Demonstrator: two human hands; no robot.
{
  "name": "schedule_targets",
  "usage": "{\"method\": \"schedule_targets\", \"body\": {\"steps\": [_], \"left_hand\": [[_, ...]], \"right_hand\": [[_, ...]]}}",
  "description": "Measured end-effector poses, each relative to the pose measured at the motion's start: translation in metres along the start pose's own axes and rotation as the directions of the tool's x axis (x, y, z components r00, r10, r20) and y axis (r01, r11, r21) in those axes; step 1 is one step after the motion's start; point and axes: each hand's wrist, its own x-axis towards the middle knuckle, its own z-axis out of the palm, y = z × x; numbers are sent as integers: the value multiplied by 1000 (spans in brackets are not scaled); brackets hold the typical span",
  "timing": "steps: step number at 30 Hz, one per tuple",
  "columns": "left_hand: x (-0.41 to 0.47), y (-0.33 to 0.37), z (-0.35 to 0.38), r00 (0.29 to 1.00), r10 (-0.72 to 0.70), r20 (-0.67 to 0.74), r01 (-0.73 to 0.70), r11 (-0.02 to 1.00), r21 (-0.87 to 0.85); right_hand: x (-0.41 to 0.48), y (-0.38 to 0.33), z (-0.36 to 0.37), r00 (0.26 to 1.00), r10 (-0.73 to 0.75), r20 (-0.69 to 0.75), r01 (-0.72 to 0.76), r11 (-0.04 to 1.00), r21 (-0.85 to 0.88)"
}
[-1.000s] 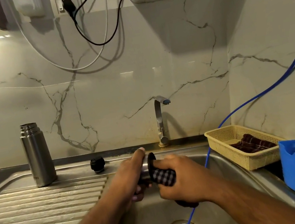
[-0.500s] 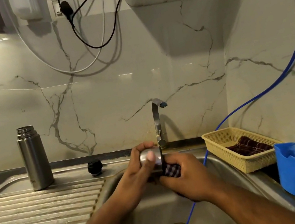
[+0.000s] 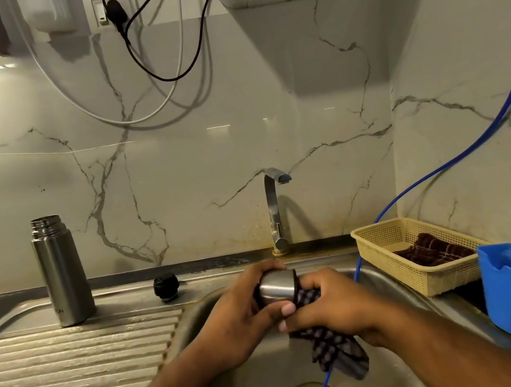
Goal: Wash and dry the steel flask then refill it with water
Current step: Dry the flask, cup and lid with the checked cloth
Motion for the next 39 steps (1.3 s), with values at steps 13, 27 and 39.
{"method": "schedule_targets", "body": {"steps": [13,27,39], "left_hand": [[5,-13,0,994,-109,-29,95,948,-305],[2,-7,0,961,-217,173,272,616,-739],[9,-42,3,889,-456,51,347,596,-724]], "right_hand": [[-1,-1,9,984,-110,-139,76,970,-232],[1,-9,11,983,9,185,-134,725,676],[14,5,7,970,1,-244,98,915,392]]}}
